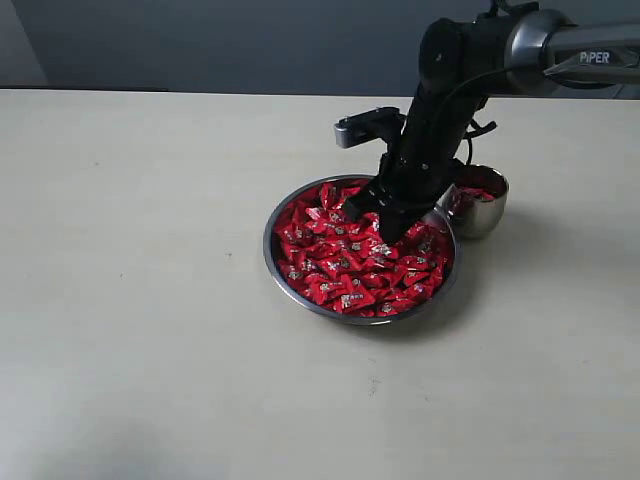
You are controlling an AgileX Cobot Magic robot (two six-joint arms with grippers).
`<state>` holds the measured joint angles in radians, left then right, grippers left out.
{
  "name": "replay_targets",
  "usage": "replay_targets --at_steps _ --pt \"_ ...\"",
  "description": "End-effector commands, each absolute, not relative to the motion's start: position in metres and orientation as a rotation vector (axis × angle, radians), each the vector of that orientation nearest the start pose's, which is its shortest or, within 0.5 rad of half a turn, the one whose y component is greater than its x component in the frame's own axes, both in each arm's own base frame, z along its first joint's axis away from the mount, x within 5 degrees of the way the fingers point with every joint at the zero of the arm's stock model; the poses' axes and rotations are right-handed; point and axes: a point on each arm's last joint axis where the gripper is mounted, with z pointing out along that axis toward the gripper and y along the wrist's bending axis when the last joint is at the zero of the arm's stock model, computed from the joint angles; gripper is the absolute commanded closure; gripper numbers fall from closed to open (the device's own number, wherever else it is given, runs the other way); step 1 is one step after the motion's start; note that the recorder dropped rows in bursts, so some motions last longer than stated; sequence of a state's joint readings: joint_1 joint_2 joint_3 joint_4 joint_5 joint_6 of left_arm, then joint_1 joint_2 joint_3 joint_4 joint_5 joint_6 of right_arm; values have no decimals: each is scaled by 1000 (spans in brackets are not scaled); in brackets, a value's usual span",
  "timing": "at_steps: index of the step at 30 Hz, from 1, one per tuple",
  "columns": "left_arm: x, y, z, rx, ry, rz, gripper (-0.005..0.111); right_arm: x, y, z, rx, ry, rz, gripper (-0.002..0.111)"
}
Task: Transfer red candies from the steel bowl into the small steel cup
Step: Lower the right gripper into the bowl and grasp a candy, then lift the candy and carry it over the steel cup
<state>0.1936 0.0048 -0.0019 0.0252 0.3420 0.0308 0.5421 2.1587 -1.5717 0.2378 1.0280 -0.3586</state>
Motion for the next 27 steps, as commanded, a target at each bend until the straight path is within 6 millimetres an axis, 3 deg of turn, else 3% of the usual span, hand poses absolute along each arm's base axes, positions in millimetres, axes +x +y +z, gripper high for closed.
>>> replay_targets --at_steps 1,9,16,27 --pt "53 11 183 -126 1817 179 106 354 234 160 -1176 2824 310 109" --pt "53 11 183 -126 1817 179 106 352 227 200 -1125 2735 247 109" --pt "53 11 183 -126 1817 179 106 357 207 239 -1035 2630 68 109" --pt "53 11 183 -126 1817 179 106 384 144 249 -744 2688 44 109"
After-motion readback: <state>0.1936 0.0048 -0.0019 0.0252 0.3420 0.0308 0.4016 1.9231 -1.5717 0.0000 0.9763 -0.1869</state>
